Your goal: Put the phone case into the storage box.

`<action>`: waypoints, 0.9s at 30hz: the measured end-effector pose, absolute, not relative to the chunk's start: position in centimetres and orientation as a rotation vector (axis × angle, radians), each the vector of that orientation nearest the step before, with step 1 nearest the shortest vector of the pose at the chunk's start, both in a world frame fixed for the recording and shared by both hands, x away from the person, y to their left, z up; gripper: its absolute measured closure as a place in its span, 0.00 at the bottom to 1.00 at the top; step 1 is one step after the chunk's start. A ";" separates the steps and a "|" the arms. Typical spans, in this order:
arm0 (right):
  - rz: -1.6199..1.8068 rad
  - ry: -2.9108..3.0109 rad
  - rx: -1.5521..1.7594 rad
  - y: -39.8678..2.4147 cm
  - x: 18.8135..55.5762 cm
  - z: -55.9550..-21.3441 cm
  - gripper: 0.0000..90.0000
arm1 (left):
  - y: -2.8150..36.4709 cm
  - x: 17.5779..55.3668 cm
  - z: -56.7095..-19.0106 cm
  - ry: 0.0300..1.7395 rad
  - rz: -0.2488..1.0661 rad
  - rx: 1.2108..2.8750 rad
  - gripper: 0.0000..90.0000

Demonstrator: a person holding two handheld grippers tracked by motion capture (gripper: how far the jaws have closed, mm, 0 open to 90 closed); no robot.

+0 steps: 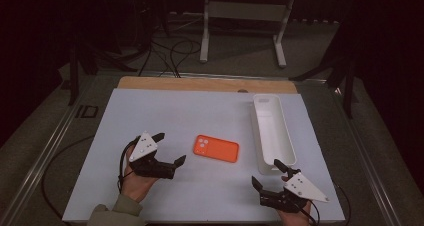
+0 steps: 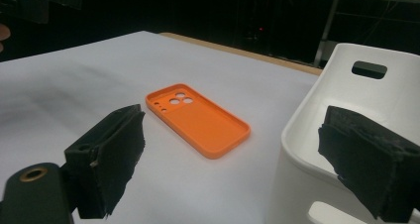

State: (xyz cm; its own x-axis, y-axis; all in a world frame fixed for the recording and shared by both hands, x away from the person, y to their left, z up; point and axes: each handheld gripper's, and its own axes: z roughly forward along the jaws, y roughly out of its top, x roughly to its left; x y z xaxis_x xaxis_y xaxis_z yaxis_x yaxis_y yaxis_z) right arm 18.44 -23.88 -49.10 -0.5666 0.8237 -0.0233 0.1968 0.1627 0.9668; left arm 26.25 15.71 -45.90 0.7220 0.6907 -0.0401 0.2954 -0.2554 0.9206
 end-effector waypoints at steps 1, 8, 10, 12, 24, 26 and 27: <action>1.428 1.876 0.969 -23.9 18.5 -49.1 0.11 | 15.6 26.3 -45.9 0.766 0.456 1.846 0.00; 1.427 1.875 0.977 -24.1 18.5 -49.0 0.11 | 14.5 27.1 -45.8 0.759 0.449 1.859 0.00; 1.424 1.876 0.977 -24.2 18.6 -49.0 0.11 | 14.2 27.3 -45.8 0.758 0.443 1.860 0.00; 1.425 1.872 0.979 -24.2 18.6 -49.0 0.11 | 14.1 27.4 -45.8 0.760 0.437 1.857 0.00; 1.419 1.870 0.980 -24.4 18.7 -49.0 0.11 | 12.0 28.5 -46.1 0.755 0.418 1.864 0.01; 1.417 1.867 0.983 -24.5 18.7 -49.0 0.11 | 11.5 28.8 -46.0 0.753 0.414 1.869 0.00; 1.417 1.866 0.982 -24.5 18.7 -49.0 0.11 | 11.4 28.9 -46.0 0.749 0.417 1.874 0.01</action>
